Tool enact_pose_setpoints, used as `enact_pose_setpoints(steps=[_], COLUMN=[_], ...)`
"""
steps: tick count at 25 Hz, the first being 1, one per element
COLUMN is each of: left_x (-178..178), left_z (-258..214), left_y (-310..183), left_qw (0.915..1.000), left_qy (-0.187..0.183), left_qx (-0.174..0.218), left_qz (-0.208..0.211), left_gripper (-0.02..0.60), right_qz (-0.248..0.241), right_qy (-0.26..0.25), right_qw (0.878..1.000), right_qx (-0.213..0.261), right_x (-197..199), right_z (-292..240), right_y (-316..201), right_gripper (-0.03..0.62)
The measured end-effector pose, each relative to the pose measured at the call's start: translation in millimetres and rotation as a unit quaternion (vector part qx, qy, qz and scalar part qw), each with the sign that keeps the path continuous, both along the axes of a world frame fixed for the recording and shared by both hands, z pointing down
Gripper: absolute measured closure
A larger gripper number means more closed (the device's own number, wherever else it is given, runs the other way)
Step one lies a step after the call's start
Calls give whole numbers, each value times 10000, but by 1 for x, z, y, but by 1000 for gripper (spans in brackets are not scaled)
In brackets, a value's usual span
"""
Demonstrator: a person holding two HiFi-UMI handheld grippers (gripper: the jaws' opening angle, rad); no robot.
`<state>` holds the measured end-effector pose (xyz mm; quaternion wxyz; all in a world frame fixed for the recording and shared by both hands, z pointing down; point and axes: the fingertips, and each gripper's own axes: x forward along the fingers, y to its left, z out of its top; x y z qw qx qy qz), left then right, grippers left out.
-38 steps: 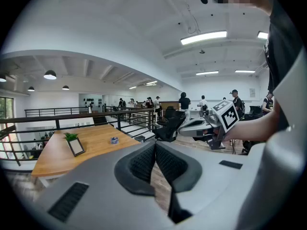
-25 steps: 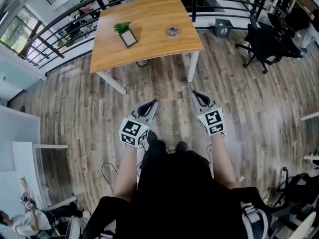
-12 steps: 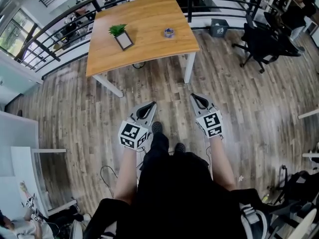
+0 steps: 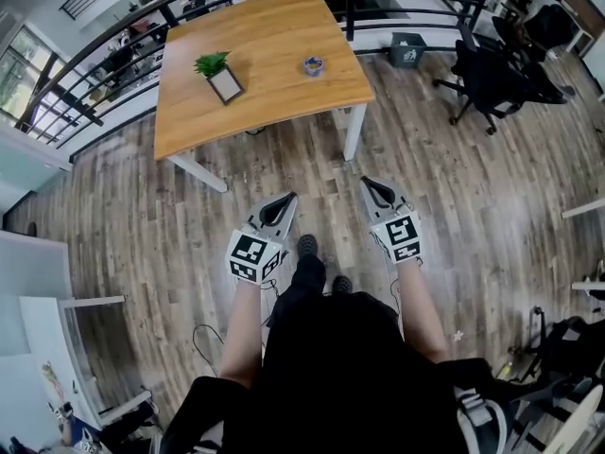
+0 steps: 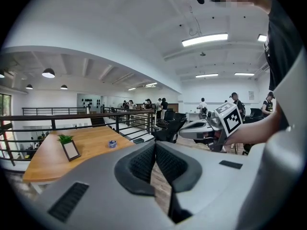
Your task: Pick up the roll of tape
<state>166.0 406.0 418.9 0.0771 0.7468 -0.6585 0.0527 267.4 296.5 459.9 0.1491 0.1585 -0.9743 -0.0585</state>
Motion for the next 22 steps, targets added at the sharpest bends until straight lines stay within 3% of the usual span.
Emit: enact_pose_setpoints(steps=[22], left_x=[-99], left_z=[16], left_y=[-98], left_qw=[9988], left_qy=[233], left_qx=[-159], left_qz=[390], left_gripper=[560], right_qz=[423], right_qy=[125], right_qw=[9988], right_qx=[-227], right_x=[-94], right_z=[13], right_y=[-87], right_gripper=[586])
